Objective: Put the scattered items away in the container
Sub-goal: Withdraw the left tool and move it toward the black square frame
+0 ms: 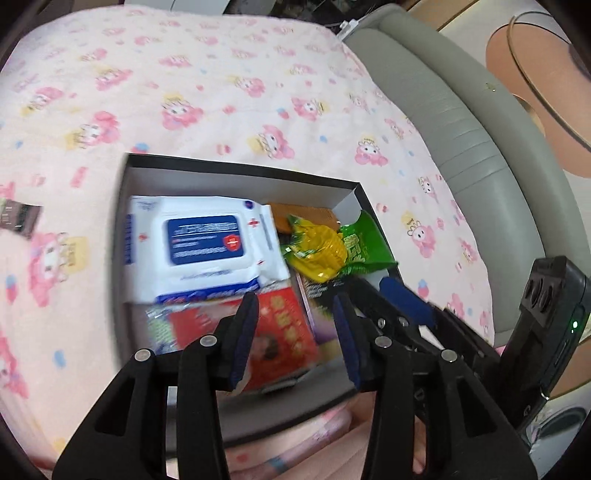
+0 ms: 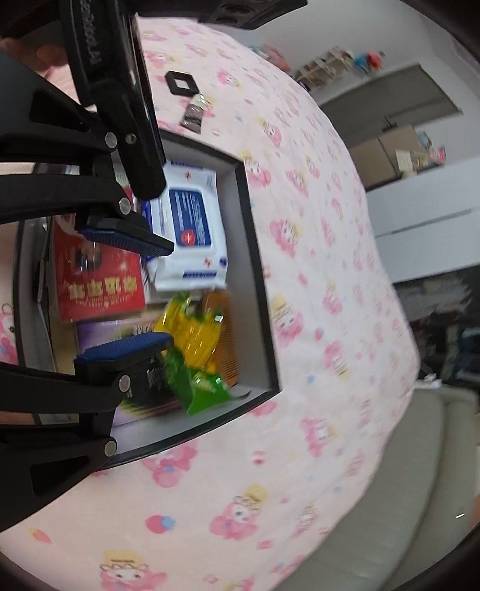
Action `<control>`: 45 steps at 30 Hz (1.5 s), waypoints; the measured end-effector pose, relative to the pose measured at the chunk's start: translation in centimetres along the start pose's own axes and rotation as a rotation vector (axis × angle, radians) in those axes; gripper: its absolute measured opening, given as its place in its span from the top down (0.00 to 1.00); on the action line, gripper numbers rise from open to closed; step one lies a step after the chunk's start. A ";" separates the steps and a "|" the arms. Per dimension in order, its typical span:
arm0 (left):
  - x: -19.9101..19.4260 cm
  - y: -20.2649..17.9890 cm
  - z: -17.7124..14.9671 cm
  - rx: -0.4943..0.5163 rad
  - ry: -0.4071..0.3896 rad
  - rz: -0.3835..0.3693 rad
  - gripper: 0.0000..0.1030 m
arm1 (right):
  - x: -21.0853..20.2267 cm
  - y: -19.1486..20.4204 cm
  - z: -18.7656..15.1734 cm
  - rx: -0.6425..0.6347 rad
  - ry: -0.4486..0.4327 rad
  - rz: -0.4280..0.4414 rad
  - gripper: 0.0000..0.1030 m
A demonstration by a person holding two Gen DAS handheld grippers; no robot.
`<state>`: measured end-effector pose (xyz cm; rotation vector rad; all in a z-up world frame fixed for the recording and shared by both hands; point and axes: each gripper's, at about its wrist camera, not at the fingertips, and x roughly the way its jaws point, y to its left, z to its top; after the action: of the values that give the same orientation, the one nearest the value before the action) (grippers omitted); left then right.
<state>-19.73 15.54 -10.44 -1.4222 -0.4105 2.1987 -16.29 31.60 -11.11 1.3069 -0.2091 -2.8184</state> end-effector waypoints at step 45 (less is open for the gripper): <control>-18.7 24.5 -5.4 -0.376 -0.249 0.217 0.60 | 1.9 29.5 -1.8 -0.303 0.063 0.260 0.62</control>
<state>-14.18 -15.29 -10.55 -1.4349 -0.8281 2.5891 -17.09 2.06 -9.81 1.2010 0.0473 -2.4708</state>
